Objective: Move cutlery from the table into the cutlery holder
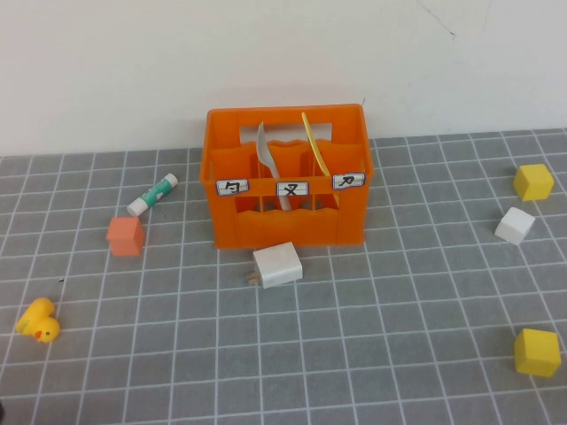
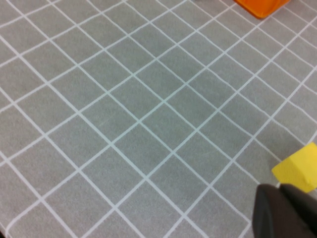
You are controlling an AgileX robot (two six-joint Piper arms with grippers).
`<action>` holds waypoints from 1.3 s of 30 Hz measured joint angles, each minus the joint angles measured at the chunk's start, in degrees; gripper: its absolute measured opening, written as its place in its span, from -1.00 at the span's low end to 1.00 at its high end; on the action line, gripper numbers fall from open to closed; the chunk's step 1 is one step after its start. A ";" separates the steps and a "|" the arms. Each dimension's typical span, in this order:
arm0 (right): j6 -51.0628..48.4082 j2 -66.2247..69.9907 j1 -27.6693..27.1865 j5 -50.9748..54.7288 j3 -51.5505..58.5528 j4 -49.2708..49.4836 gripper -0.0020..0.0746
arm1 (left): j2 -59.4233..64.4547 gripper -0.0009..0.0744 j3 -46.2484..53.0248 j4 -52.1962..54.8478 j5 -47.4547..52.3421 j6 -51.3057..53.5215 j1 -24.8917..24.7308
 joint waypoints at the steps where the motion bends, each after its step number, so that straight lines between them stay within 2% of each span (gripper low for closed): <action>1: 0.00 0.00 0.00 0.00 0.00 0.00 -0.95 | 0.00 -0.98 1.28 -0.47 -0.35 0.00 0.23; 6: 0.00 0.00 0.00 0.00 0.00 0.00 -0.95 | 0.00 -0.98 3.28 -4.42 3.06 -1.79 0.46; 18: 0.09 0.00 0.00 0.00 0.00 0.00 -0.95 | -0.65 -0.98 3.28 -5.07 3.67 -2.47 0.59; 27: 0.09 0.00 0.00 0.00 0.00 0.00 -0.95 | -0.65 -0.98 3.28 -5.38 3.89 -2.94 4.87; 39: 0.22 0.00 0.00 -0.09 0.00 0.00 -0.95 | -0.73 -0.98 3.18 -5.38 3.89 -2.94 5.09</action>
